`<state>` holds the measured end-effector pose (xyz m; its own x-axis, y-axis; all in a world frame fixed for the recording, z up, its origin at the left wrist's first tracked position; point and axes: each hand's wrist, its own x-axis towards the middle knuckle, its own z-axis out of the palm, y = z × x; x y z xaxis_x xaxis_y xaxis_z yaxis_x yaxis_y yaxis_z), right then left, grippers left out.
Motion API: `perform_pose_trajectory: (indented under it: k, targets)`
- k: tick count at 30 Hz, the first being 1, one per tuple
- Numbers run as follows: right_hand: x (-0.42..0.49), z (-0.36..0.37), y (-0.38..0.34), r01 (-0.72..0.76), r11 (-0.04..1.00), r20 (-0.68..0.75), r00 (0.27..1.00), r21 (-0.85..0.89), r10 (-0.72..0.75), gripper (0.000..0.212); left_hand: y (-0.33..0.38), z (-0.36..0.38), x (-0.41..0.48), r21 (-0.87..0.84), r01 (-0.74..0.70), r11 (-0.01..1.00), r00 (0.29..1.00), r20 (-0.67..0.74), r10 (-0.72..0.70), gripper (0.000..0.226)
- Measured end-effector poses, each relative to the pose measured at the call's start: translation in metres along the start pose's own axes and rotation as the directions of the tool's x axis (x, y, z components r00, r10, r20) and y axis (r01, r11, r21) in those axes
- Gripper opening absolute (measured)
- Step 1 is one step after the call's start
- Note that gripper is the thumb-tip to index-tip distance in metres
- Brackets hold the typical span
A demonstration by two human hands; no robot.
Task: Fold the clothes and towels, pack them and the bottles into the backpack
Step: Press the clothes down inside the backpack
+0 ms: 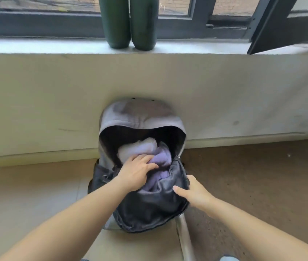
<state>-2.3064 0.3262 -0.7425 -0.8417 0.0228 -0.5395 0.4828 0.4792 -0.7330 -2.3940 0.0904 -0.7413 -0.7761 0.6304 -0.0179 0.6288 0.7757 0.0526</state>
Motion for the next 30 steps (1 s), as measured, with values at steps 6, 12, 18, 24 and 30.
perform_pose_trajectory:
  k: [6,12,18,24,30]
  targets:
    - [0.005,0.004,0.004,-0.035,0.99,0.005,0.999,0.135,0.034,0.027,0.001,0.008,0.021,-0.055,-0.014,0.998,0.988,0.154,0.022,0.049]
    - [-0.006,-0.003,-0.013,-0.003,0.994,-0.063,0.998,-0.114,-0.005,0.032,-0.011,-0.041,0.001,-0.228,0.034,0.973,0.986,0.169,0.005,0.04]
    - [-0.012,-0.041,-0.097,0.113,0.918,-0.209,0.957,-0.38,-0.204,0.053,-0.033,-0.129,-0.013,-0.138,0.02,0.99,1.0,-0.013,-0.022,0.034]
    - [-0.019,-0.073,-0.237,0.37,0.895,-0.325,0.839,-0.248,-0.437,0.045,-0.048,-0.231,0.003,-0.247,0.126,0.961,0.943,-0.272,-0.194,0.033]
    - [-0.014,-0.099,-0.351,0.559,0.814,-0.396,0.719,-0.159,-0.571,0.066,-0.059,-0.31,0.045,-0.563,0.132,0.815,0.729,-0.502,-0.465,0.048]
